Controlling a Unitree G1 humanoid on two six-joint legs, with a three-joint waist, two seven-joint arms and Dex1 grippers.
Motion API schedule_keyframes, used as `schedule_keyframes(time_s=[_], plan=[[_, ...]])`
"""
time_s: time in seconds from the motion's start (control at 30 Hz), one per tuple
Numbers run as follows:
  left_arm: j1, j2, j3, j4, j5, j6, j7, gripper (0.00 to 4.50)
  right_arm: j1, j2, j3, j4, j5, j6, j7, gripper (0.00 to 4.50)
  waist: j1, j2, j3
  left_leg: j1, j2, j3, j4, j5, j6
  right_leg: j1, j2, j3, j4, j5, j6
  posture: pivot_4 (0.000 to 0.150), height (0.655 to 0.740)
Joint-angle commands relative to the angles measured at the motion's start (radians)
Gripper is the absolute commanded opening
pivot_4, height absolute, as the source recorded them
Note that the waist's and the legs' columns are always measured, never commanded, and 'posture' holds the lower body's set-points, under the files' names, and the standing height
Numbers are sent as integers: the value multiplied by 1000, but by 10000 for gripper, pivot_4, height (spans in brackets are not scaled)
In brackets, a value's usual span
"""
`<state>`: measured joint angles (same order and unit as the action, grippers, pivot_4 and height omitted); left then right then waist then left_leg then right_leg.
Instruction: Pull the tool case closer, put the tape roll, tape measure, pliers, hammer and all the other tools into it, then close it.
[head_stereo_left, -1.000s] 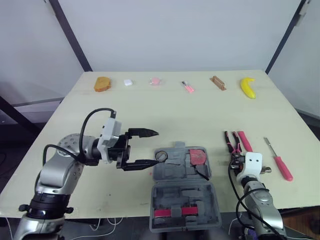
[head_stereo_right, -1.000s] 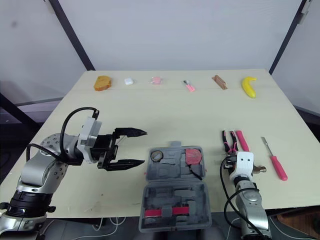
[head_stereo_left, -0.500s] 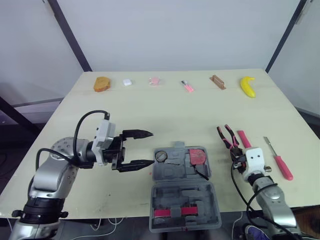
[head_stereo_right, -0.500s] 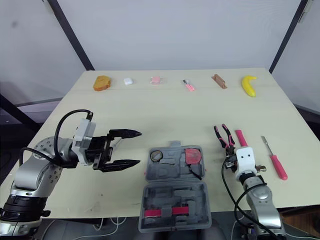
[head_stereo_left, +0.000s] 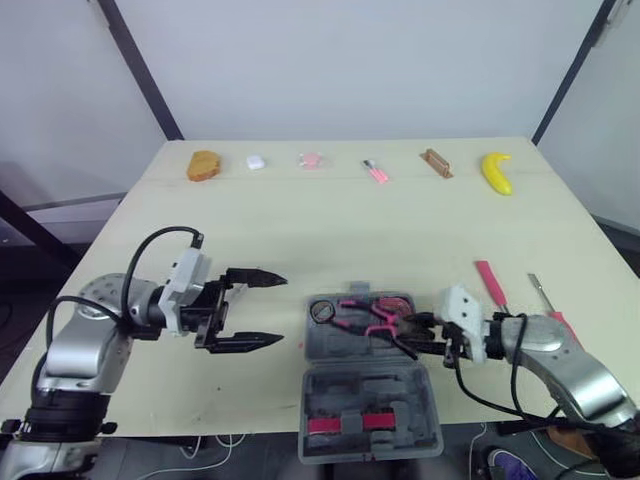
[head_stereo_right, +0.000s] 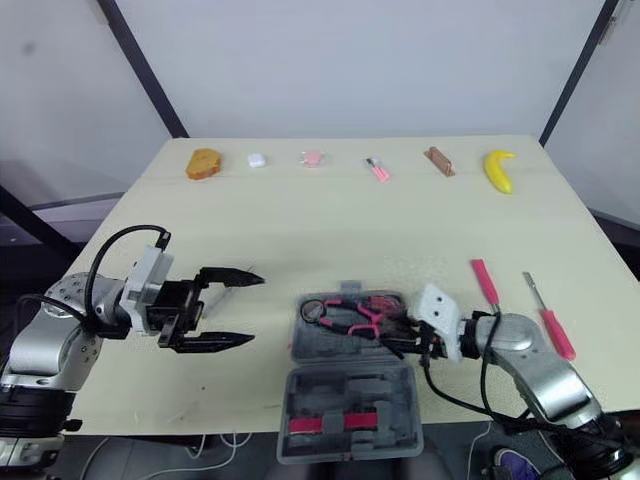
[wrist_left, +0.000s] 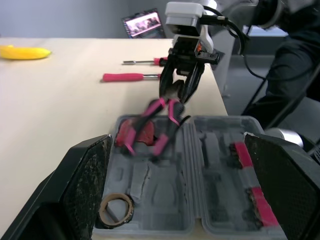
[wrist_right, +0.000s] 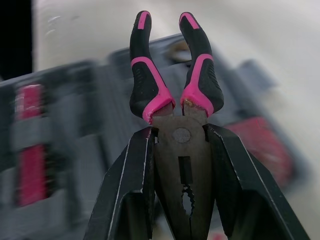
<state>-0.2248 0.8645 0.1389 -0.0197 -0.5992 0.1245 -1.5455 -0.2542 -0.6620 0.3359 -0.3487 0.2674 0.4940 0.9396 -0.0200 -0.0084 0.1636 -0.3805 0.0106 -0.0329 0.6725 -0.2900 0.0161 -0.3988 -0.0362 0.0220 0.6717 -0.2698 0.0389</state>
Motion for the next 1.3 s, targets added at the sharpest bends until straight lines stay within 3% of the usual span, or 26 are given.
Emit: schedule_keyframes(time_s=[0.03,0.3,1.0,1.03,1.13,1.2,1.23,1.3], plan=[[-12,75,10,57,-13,-109,-69,45000,-90,-8,75,-41,-38,66,45,9700,2,-1,1,0,0,-1,0,0,0,0,0,-1,0,0,0,1500,7400],[9,166,-58,90,-60,-178,-69,45000,-206,11,176,17,-165,142,10,9700,7,-2,1,-3,0,-1,0,0,0,-1,-3,-2,-2,0,0,1500,7400],[53,145,-28,50,-38,-161,-61,45000,-257,132,264,185,-300,28,17,9700,-9,-2,2,-5,0,1,2,0,0,-8,0,0,7,0,0,1500,7400],[54,144,-28,47,-38,-160,-60,45000,-254,130,260,185,-299,25,23,17700,-10,-2,2,-5,0,0,2,0,0,-8,0,0,7,0,0,1500,7400],[57,140,-24,41,-39,-155,-56,45000,-248,129,242,177,-297,22,23,28245,-14,-2,2,-5,0,0,2,0,0,-8,0,0,7,0,0,1500,7400],[59,136,-22,39,-40,-153,-54,45000,-247,126,227,169,-297,20,21,37938,-15,-2,2,-5,0,1,3,0,0,-8,-1,0,6,0,0,1500,7400],[59,134,-20,38,-41,-150,-52,45000,-243,124,217,162,-290,19,25,41232,-15,-2,2,-6,0,1,3,0,0,-8,-1,0,6,0,0,1500,7400],[55,126,-13,44,-46,-142,-43,45000,-224,129,184,155,-252,-4,37,41232,-15,-2,2,-6,0,1,3,0,0,-8,-1,0,6,0,0,1500,7400]])
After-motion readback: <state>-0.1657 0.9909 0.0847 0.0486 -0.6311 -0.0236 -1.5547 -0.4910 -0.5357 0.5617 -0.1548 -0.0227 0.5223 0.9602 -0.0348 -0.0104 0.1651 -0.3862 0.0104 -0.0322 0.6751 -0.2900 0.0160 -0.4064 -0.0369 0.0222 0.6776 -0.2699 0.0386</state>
